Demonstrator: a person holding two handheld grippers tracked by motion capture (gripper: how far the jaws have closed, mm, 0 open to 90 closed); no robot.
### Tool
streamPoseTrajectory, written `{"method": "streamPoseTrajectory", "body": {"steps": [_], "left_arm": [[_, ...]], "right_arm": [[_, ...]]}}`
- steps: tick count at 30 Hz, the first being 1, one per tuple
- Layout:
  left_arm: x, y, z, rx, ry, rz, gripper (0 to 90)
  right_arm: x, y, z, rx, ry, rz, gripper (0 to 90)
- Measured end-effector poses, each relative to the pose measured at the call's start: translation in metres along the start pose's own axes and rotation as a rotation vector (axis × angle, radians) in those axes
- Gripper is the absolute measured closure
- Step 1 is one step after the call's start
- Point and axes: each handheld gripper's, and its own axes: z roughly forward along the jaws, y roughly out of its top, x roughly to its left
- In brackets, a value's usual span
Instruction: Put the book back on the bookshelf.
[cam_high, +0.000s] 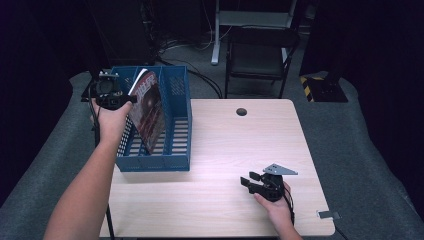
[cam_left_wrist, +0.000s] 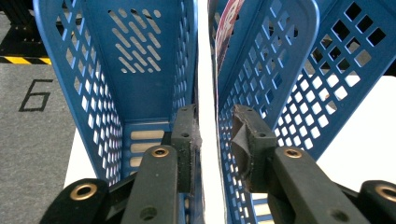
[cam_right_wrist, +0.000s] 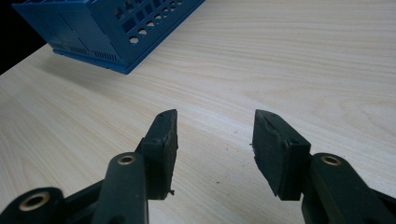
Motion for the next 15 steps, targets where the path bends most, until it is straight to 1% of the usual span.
{"method": "streamPoseTrajectory", "body": {"steps": [1,3,5,6,8,14,15], "left_arm": [[-0.0002,0.0002,-0.0005,-0.002,0.001,0.001,67.6],[0.0000,0.0010,-0.0012,-0.004,0.001,0.002,66.2],[0.0000,0.0016,-0.0020,-0.003,0.000,0.002,61.8],[0.0001,0.0020,-0.0029,0.002,-0.003,0.001,61.8],[-0.0001,0.0026,-0.0044,-0.006,-0.005,-0.003,58.7],[0.0024,0.0039,-0.0072,-0.009,0.001,0.003,55.2],[0.0026,0.0046,-0.0088,-0.002,0.003,0.000,54.6]], "right_arm": [[-0.0001,0.0000,-0.0001,-0.001,0.001,-0.001,50.3],[0.0001,0.0001,-0.0002,-0.001,0.002,0.001,50.3],[0.0004,0.0001,-0.0004,-0.004,-0.001,0.000,50.3],[0.0004,0.0001,-0.0004,-0.004,-0.001,0.000,50.3],[0.0002,0.0002,-0.0001,-0.001,0.000,0.000,50.3],[0.0006,0.0002,0.0003,-0.003,0.000,0.001,50.2],[0.0004,0.0002,0.0003,-0.004,-0.001,0.001,50.3]]}}
